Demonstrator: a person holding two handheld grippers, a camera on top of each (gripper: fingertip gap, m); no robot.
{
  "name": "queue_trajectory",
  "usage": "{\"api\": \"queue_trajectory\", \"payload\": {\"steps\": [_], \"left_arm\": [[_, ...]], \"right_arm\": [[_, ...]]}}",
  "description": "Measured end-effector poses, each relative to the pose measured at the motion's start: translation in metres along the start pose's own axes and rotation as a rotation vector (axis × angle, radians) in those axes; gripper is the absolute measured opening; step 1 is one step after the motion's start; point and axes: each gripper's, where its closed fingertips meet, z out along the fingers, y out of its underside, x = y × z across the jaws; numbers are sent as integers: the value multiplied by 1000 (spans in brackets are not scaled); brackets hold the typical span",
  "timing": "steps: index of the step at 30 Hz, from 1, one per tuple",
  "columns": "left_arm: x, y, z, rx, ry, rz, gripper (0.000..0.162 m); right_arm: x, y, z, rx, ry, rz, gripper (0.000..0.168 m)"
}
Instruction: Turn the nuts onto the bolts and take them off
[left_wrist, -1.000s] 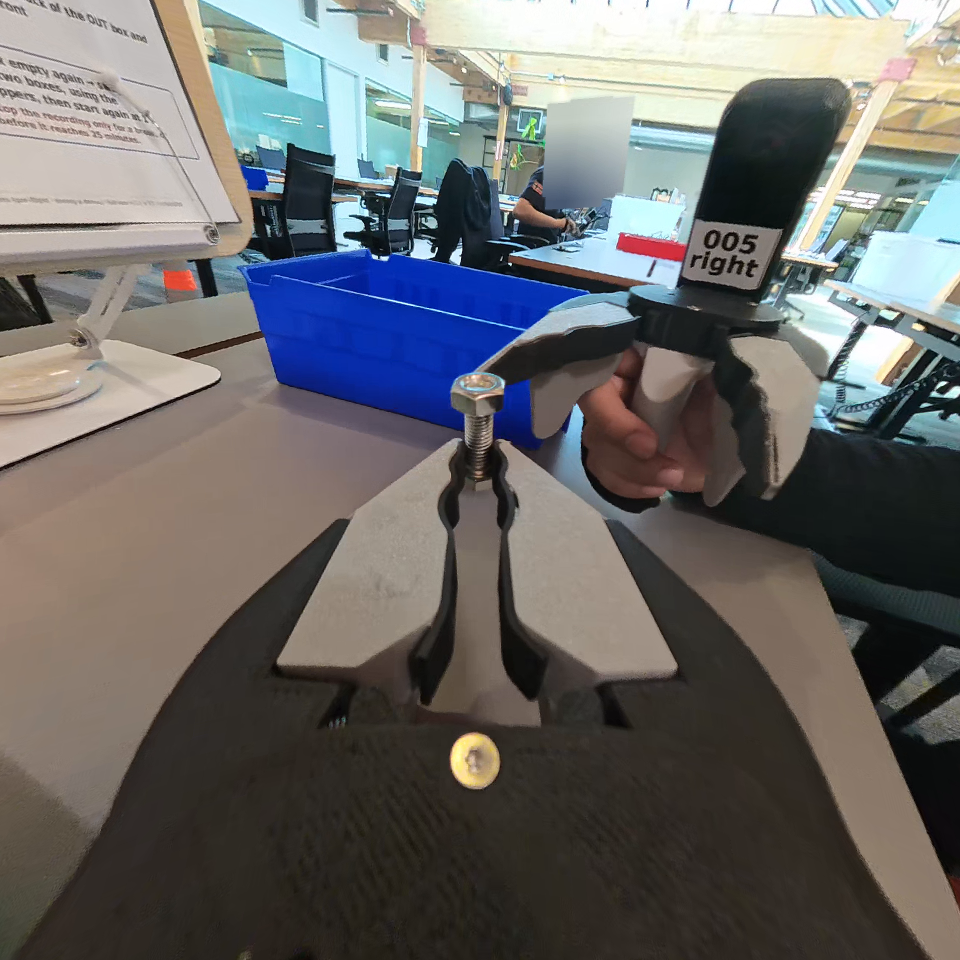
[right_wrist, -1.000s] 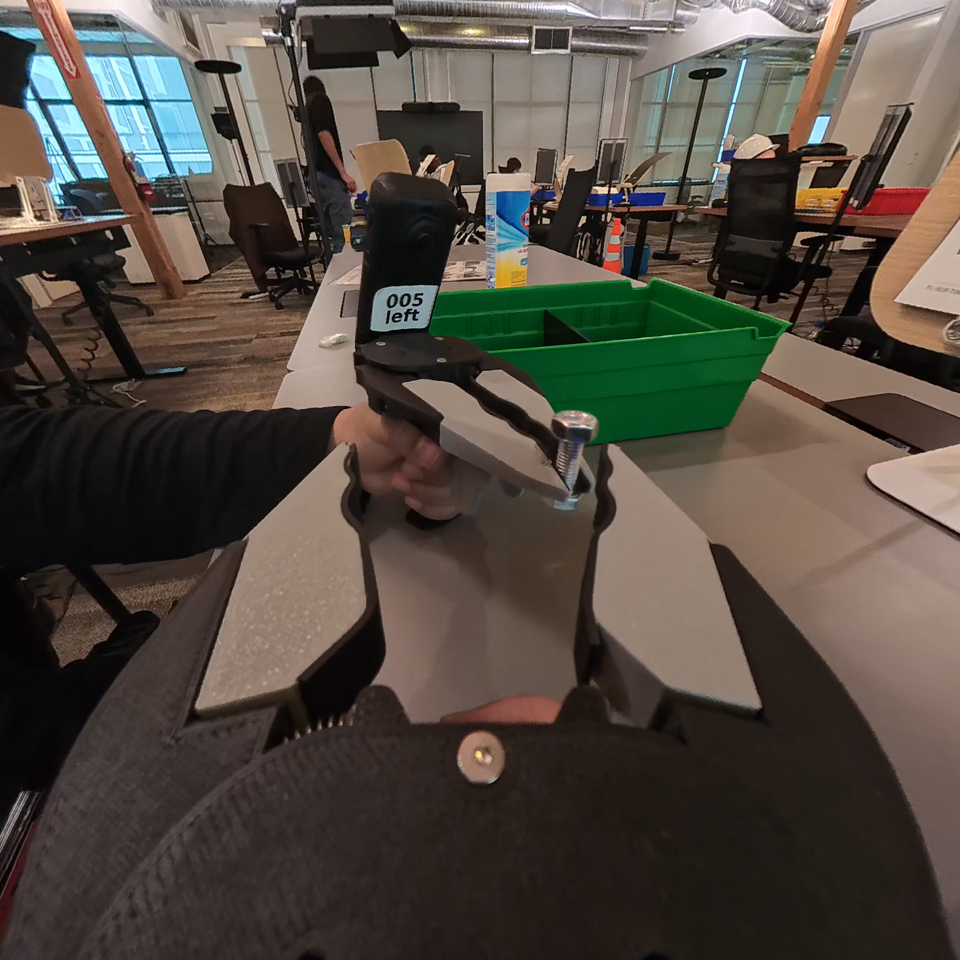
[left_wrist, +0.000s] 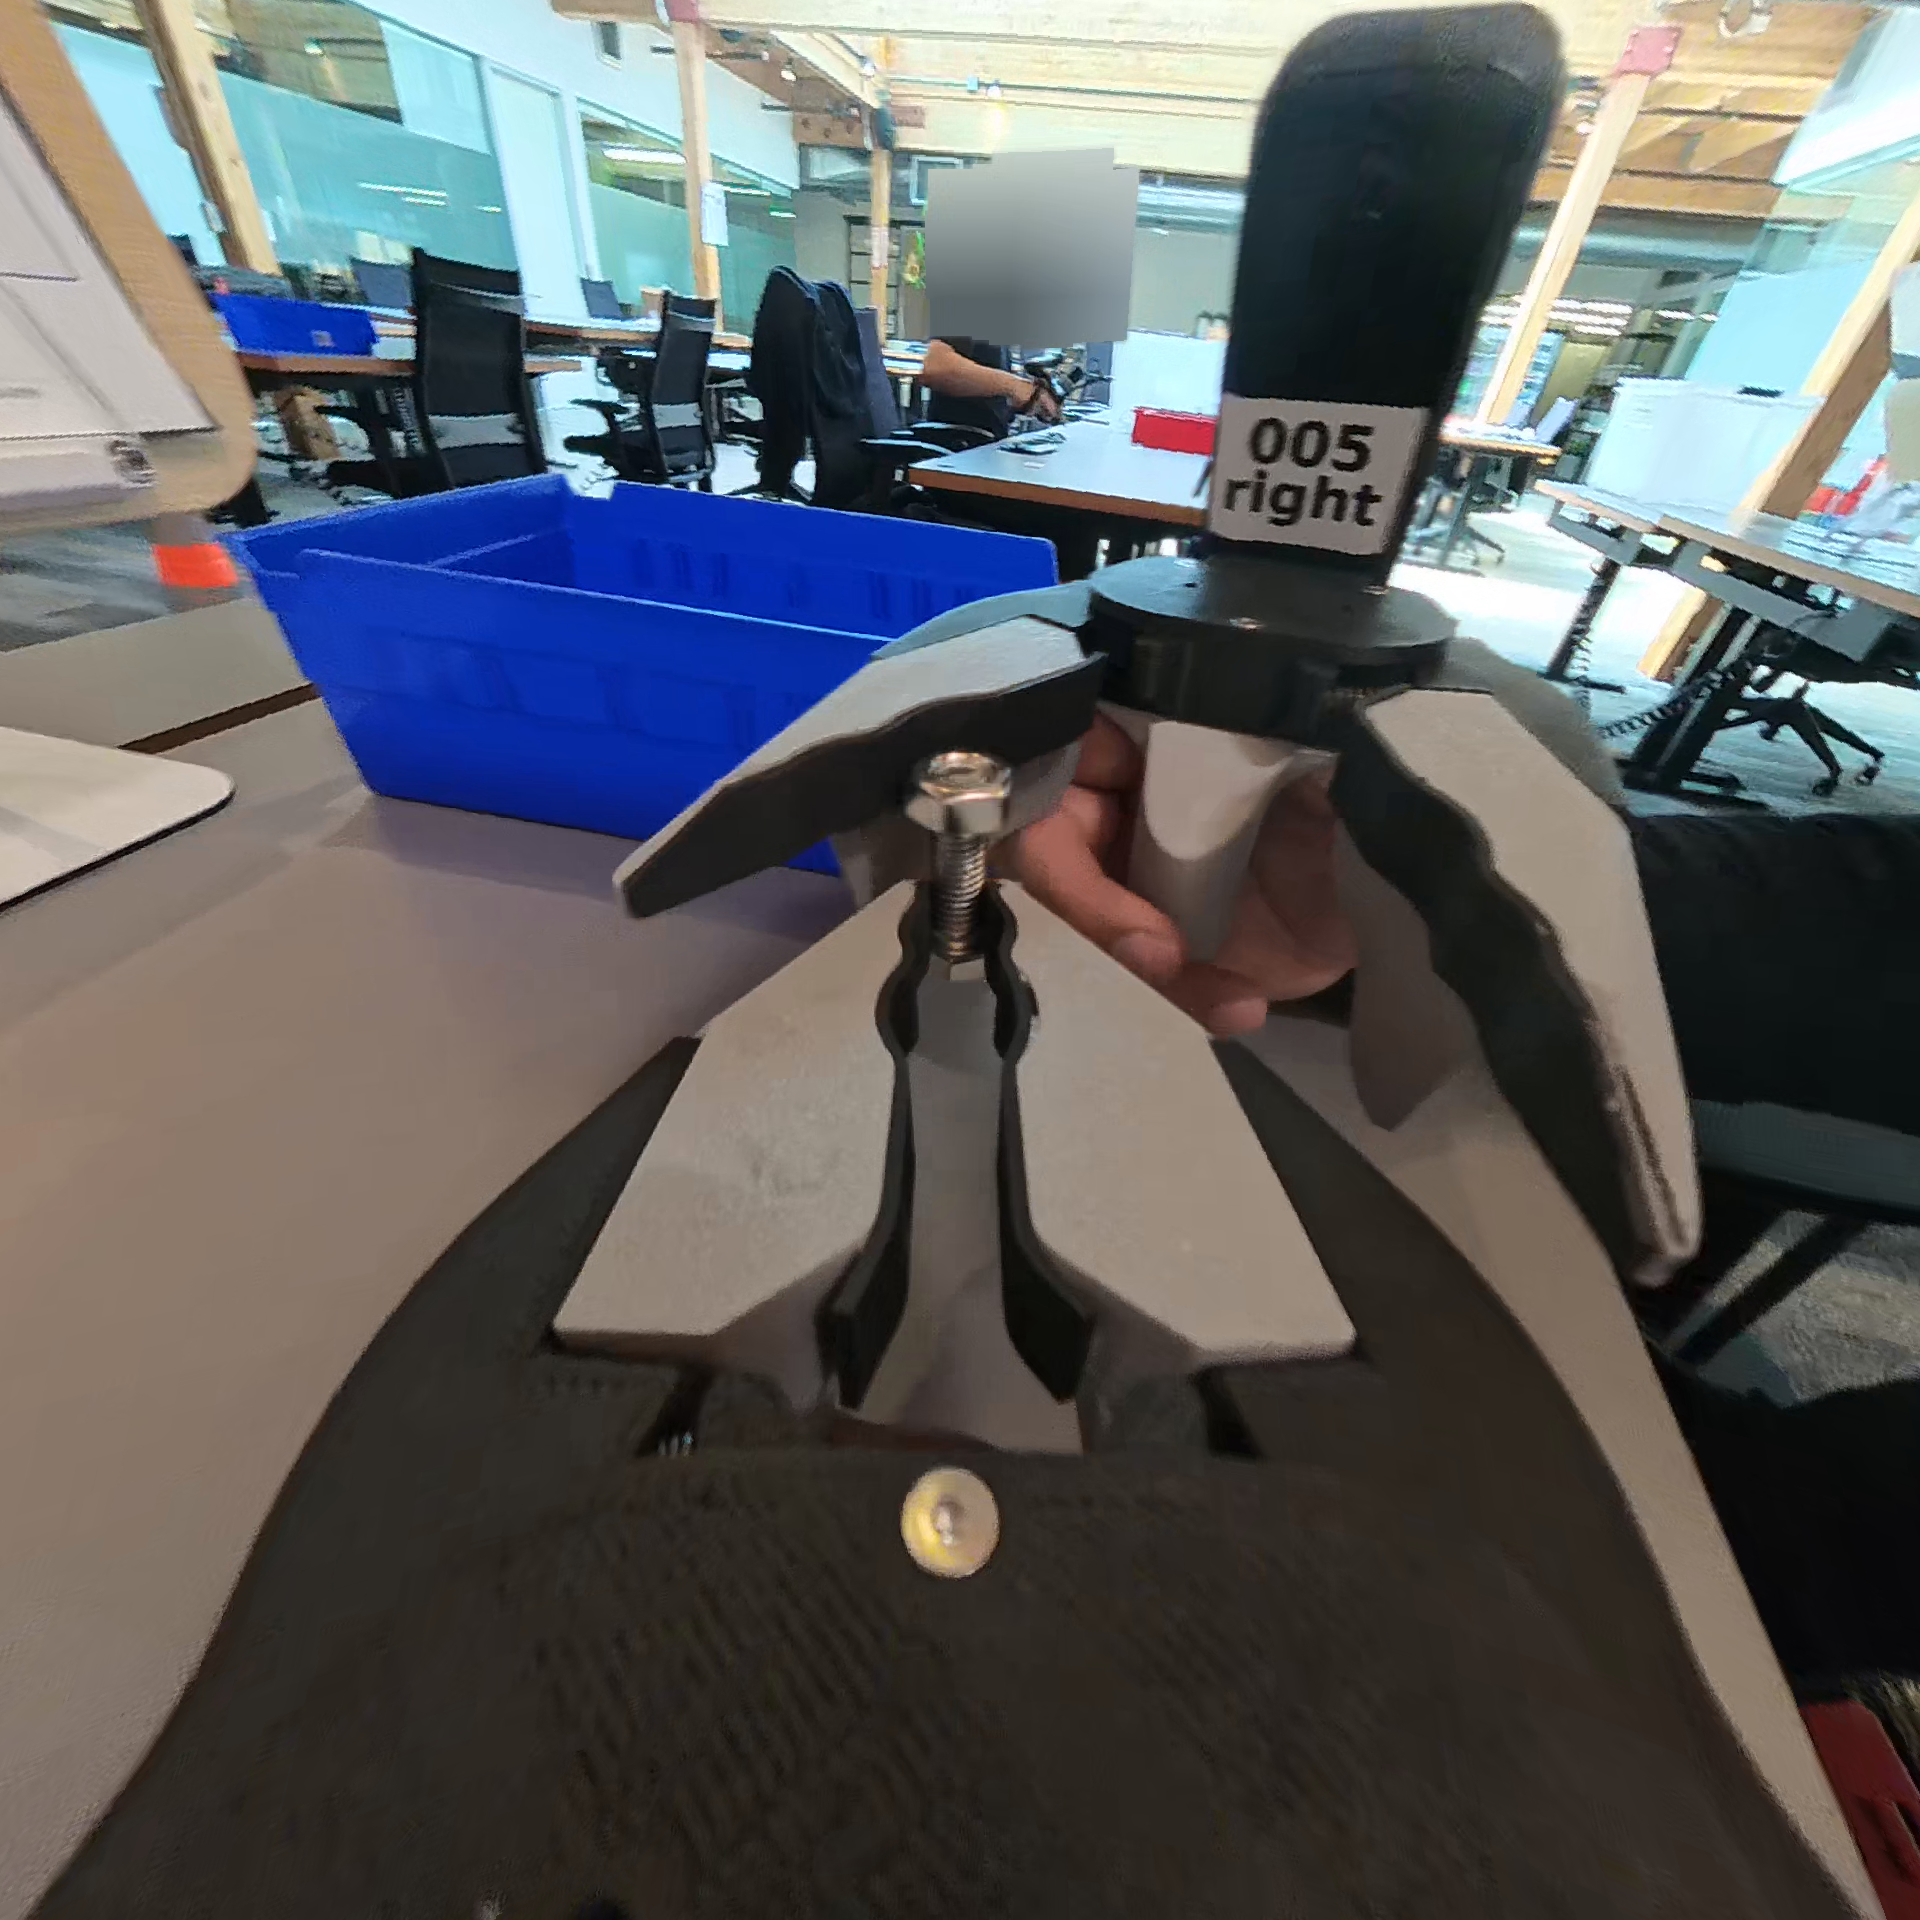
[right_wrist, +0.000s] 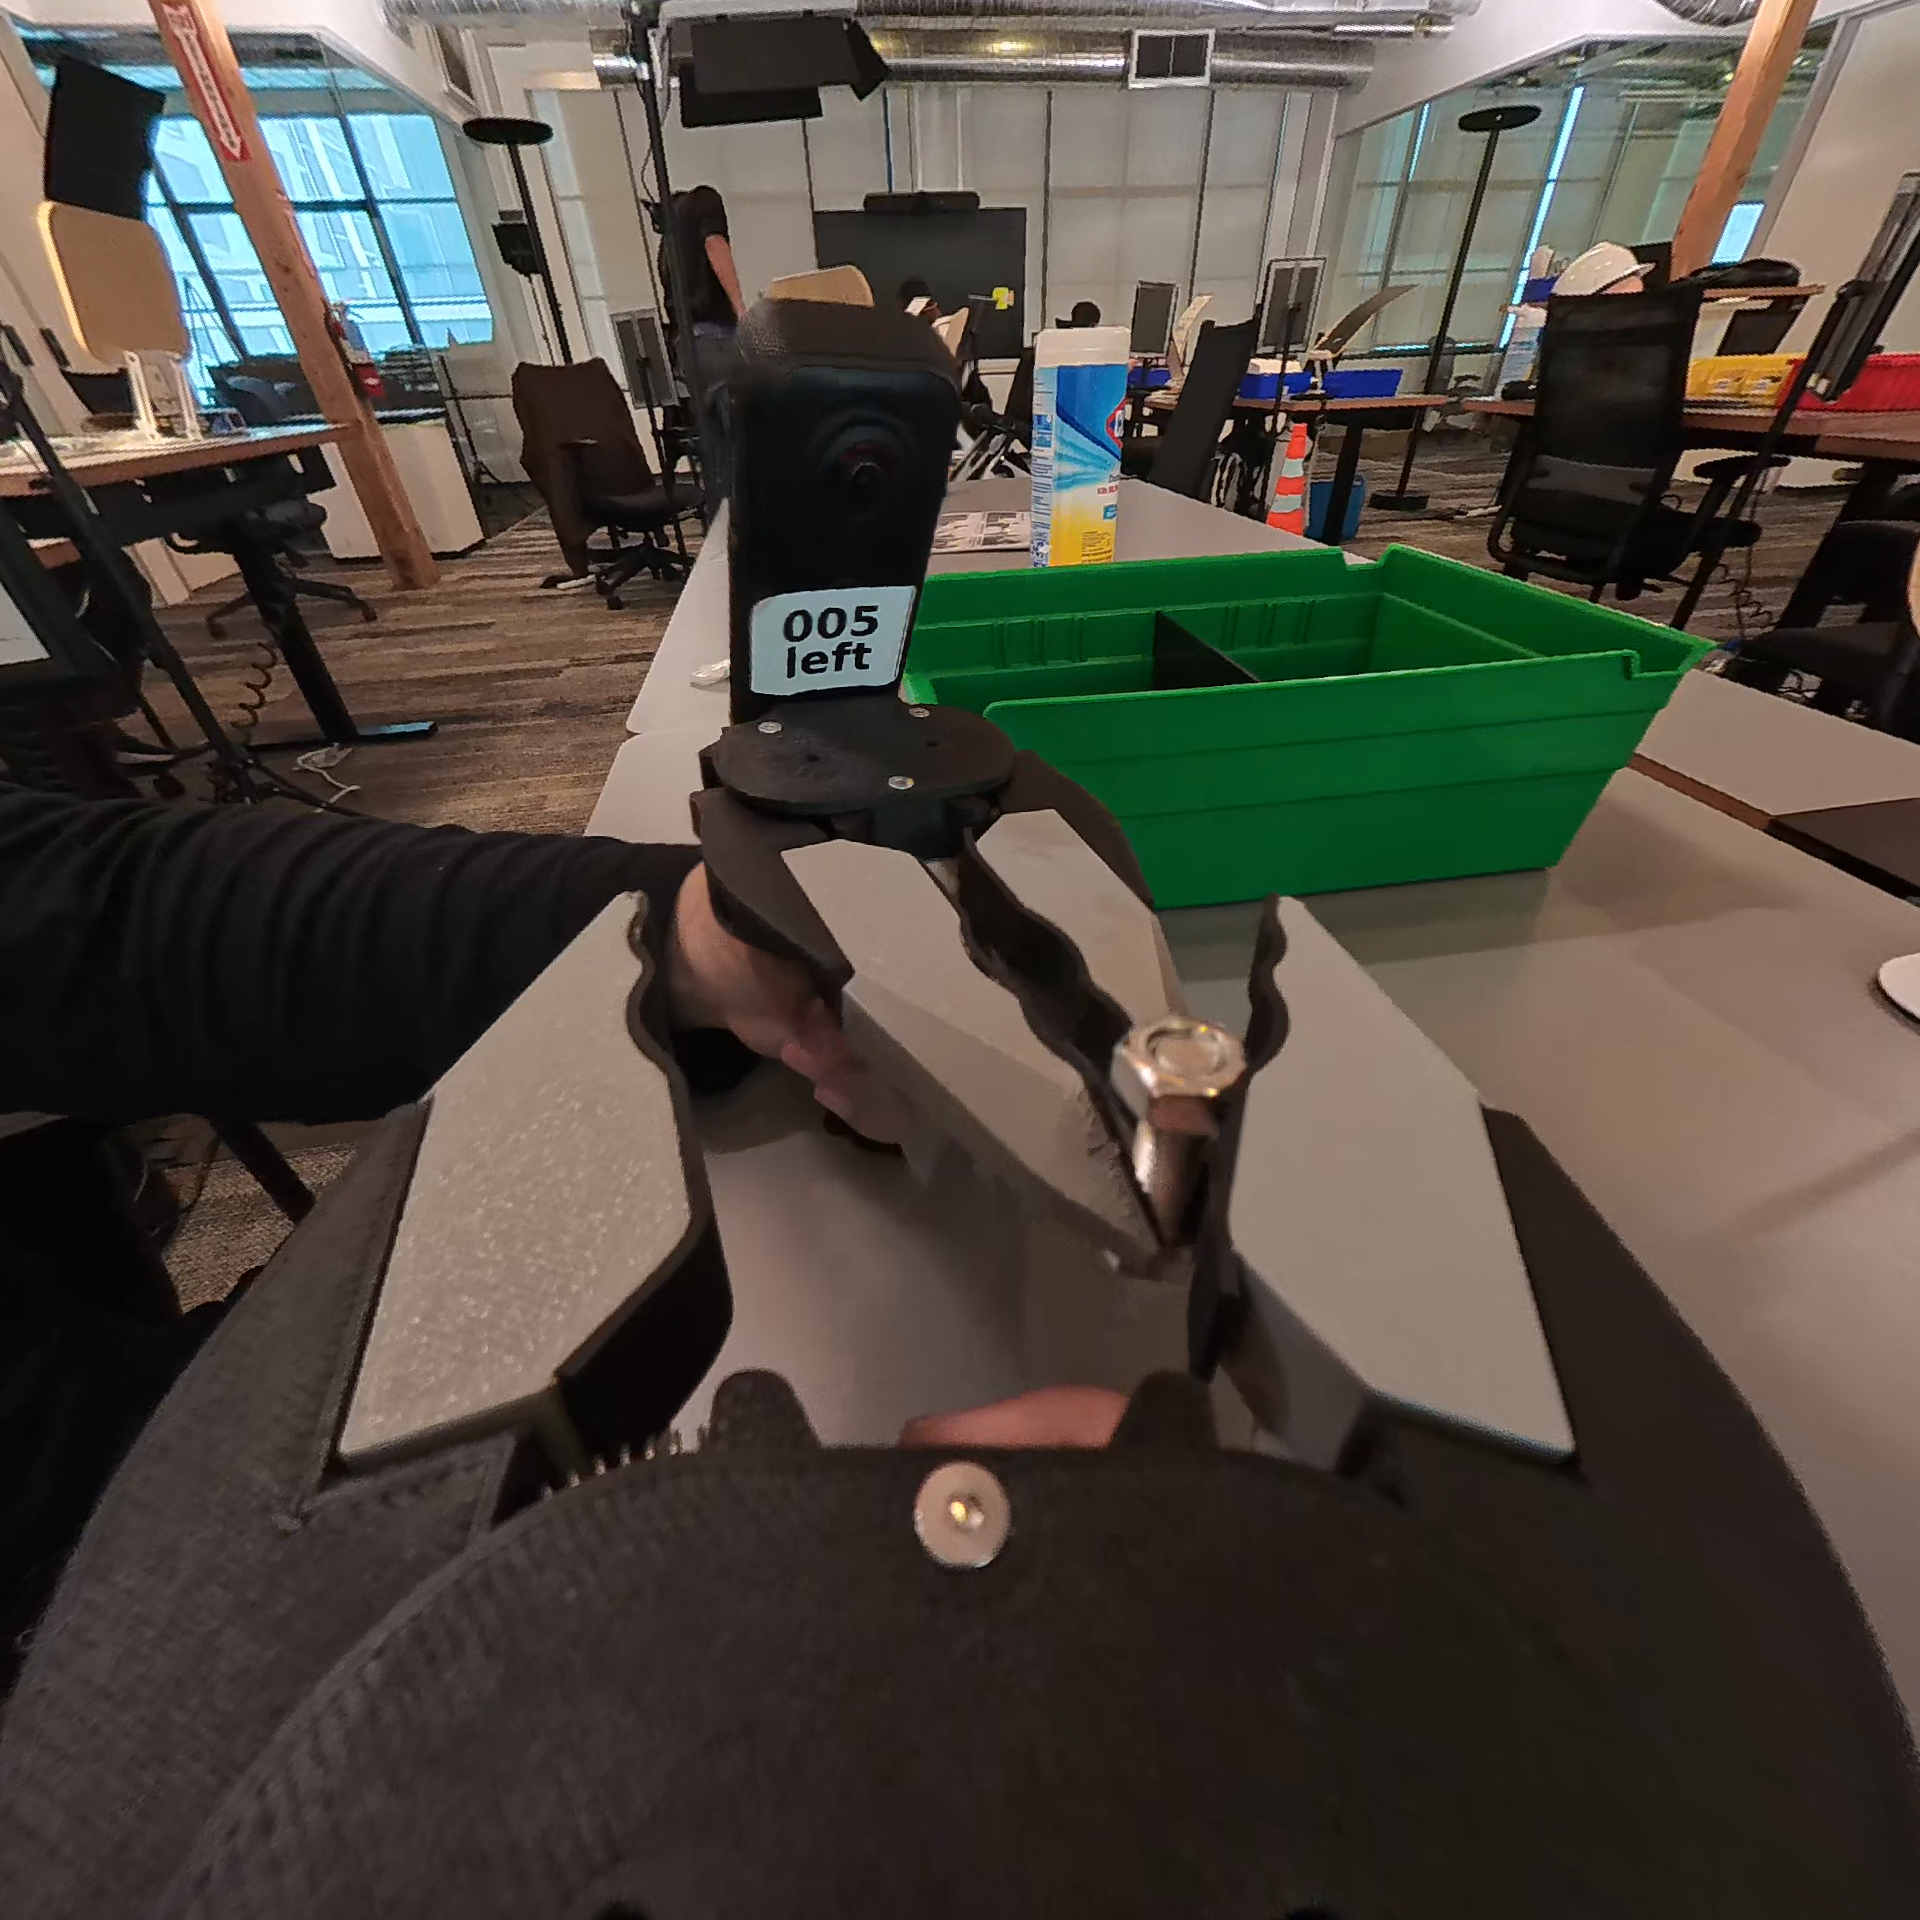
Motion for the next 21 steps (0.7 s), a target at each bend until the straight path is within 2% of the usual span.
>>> {"api": "queue_trajectory", "payload": {"steps": [3, 12, 16, 21], "left_arm": [[-13, -2, -5, 12, -50, -37, 7], [-54, -8, -29, 79, -191, -136, 6], [-47, -10, -28, 84, -159, -120, 6], [-1, -3, -10, 19, 49, -34, 7]], "right_arm": [[6, -2, -2, 7, 29, 3, 117], [14, -13, -16, 58, 59, 17, 109], [18, -16, -19, 74, 73, 25, 109], [16, -12, -15, 56, 56, 32, 110]]}}
